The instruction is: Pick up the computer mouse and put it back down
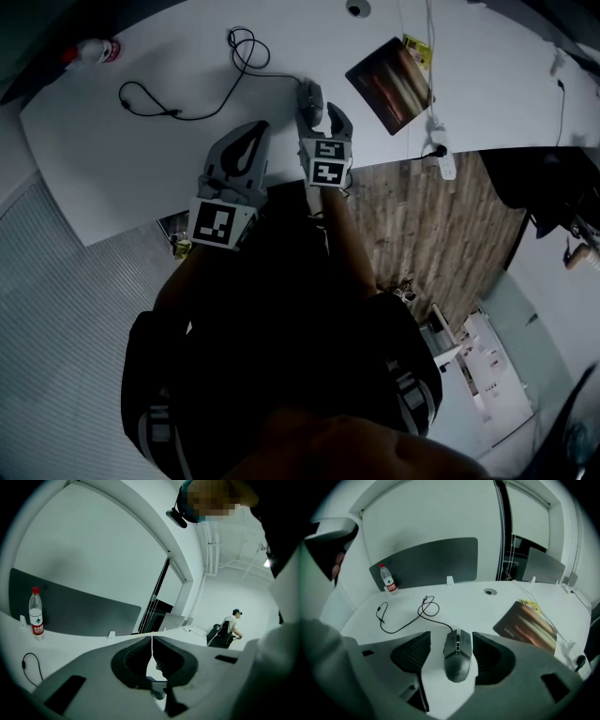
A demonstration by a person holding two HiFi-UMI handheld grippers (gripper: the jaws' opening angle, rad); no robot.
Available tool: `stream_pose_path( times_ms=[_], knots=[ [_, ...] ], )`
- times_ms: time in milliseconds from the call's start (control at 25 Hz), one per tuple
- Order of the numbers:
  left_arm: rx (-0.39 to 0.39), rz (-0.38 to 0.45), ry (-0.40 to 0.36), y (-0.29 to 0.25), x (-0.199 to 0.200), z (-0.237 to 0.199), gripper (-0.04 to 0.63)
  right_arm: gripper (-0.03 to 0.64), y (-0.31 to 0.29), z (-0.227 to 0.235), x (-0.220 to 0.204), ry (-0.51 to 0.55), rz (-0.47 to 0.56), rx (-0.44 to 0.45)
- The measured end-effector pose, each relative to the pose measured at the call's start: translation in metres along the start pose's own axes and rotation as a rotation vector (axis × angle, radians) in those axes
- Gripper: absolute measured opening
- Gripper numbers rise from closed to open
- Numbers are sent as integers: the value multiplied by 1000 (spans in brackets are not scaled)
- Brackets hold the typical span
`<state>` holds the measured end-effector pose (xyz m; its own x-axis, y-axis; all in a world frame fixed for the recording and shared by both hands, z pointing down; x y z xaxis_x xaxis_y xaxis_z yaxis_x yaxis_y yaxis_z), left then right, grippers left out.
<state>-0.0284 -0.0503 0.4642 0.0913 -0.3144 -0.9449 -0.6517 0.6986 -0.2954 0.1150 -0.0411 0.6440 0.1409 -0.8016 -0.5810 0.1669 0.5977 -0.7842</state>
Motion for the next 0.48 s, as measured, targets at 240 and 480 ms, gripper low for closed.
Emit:
stream_pose_path(
  times_ms=[240, 480],
  knots=[
    [28, -11, 44, -14, -7, -9, 6, 282, -34, 12, -19, 2, -99, -25],
    [40, -27, 65, -23, -14, -15, 6, 291, -55, 18, -28, 14, -158, -34]
  ],
)
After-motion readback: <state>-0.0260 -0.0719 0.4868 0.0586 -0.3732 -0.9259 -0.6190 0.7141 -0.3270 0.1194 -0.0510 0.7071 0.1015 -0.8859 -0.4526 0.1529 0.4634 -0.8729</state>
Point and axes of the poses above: the fingertips, and each gripper's own axes: y backward along the fingers, z to its right, x out of its top, the point moved 4 cm from there along y, backward along the fingers, and after that the axes turned 13 degrees about -y, right-handed, at the moved point
